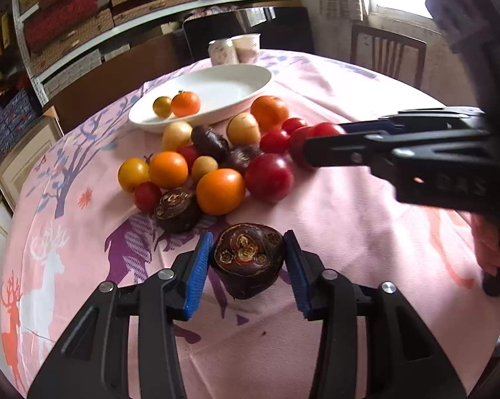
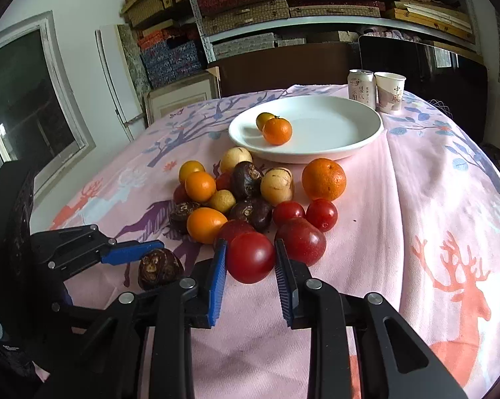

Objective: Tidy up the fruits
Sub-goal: 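Grasp the dark brown mangosteen with the left tool while the right tool grasps a red tomato, then carry the mangosteen and tomato to the white plate and open both tools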

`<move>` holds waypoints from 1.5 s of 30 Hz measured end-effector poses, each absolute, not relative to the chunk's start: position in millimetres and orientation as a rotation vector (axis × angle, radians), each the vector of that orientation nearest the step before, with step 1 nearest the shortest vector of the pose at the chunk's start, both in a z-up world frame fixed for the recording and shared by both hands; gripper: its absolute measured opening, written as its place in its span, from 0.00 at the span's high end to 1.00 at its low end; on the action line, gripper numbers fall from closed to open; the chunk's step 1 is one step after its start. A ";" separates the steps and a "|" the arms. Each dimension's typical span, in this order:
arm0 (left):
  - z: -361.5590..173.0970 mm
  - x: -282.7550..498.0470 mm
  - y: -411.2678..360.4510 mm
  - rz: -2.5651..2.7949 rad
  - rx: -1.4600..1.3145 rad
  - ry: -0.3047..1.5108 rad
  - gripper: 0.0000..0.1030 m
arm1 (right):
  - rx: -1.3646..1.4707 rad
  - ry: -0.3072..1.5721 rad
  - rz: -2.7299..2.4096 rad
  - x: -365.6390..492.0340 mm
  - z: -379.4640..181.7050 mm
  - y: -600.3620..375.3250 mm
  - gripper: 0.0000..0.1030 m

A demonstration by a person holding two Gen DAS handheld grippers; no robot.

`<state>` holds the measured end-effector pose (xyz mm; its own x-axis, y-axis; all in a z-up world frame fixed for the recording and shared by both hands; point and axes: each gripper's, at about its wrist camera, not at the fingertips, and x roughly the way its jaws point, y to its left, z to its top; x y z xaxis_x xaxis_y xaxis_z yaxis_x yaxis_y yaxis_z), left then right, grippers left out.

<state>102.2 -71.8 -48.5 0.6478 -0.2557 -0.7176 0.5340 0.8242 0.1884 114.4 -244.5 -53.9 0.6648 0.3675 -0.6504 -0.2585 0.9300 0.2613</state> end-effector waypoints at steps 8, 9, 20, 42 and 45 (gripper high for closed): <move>-41.1 96.4 -72.8 -0.465 0.399 0.723 0.58 | 0.070 0.693 0.356 111.7 -42.5 -233.3 0.73; -39.2 94.6 -73.0 -0.456 0.408 0.703 0.58 | 0.067 0.680 0.361 110.0 -40.9 -232.8 0.73; -25.3 92.1 -68.4 -0.432 0.380 0.646 0.58 | 0.113 0.631 0.330 109.5 -25.6 -240.7 0.73; 65.9 252.6 -84.8 -0.282 0.302 0.495 0.58 | 0.003 0.543 0.100 242.5 43.2 -270.5 0.73; 60.3 292.4 -86.6 -0.292 0.232 0.528 0.58 | -0.015 0.528 0.069 270.3 39.0 -271.0 0.73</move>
